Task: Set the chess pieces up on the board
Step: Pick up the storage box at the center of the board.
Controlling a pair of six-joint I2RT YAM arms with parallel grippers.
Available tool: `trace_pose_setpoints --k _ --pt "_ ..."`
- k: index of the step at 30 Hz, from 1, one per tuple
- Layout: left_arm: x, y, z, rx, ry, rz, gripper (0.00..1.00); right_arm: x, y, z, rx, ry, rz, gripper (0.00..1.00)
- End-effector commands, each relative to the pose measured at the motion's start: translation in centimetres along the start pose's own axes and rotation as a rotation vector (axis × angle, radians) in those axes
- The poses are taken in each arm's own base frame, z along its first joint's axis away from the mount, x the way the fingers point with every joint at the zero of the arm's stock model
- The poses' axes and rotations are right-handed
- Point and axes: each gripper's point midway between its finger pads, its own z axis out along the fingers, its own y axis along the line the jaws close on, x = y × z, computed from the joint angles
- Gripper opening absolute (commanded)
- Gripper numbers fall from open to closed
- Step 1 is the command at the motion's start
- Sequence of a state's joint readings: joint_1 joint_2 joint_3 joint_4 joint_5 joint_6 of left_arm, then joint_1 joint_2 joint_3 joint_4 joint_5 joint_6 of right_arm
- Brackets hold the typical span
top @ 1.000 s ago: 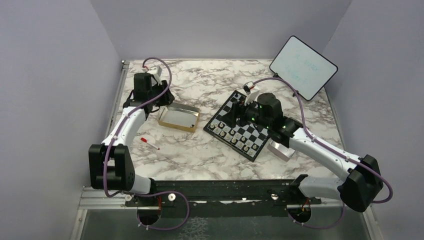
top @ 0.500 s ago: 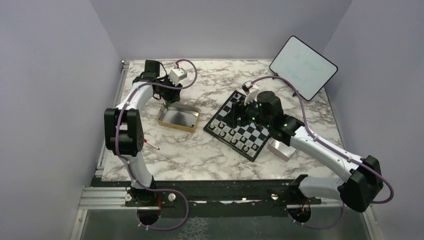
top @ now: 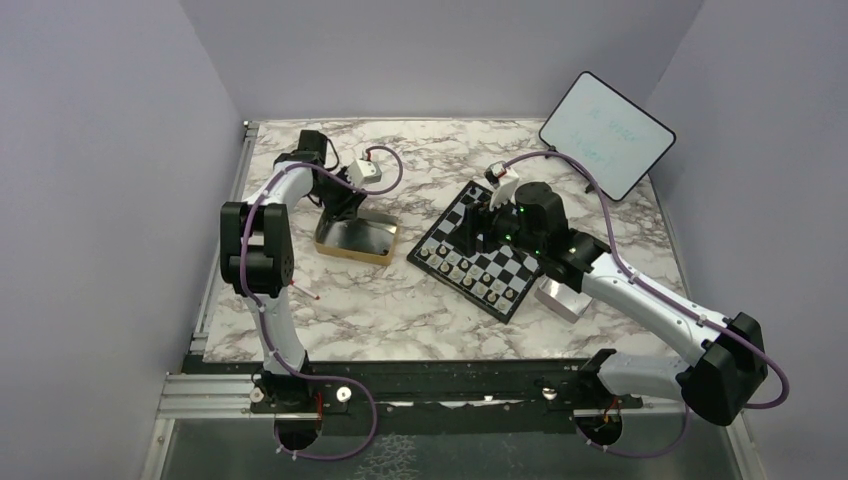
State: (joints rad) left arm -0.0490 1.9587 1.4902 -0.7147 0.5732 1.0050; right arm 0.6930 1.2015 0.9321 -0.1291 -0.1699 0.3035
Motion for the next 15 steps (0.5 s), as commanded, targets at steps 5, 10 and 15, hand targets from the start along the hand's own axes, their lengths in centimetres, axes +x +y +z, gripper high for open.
trace_pose_setpoints --k 5,10,15 --pt "1.0 0.8 0.9 0.005 0.058 -0.03 0.21 -1.7 0.2 -0.2 0.011 -0.038 -0.027 0.71" --pt "0.6 1.8 0.0 -0.048 0.079 -0.075 0.1 -1.6 0.2 0.0 0.01 -0.037 -0.027 0.71" --pt "-0.1 1.9 -1.0 -0.087 0.076 -0.156 0.03 -1.4 0.0 0.4 0.013 -0.034 -0.019 0.71"
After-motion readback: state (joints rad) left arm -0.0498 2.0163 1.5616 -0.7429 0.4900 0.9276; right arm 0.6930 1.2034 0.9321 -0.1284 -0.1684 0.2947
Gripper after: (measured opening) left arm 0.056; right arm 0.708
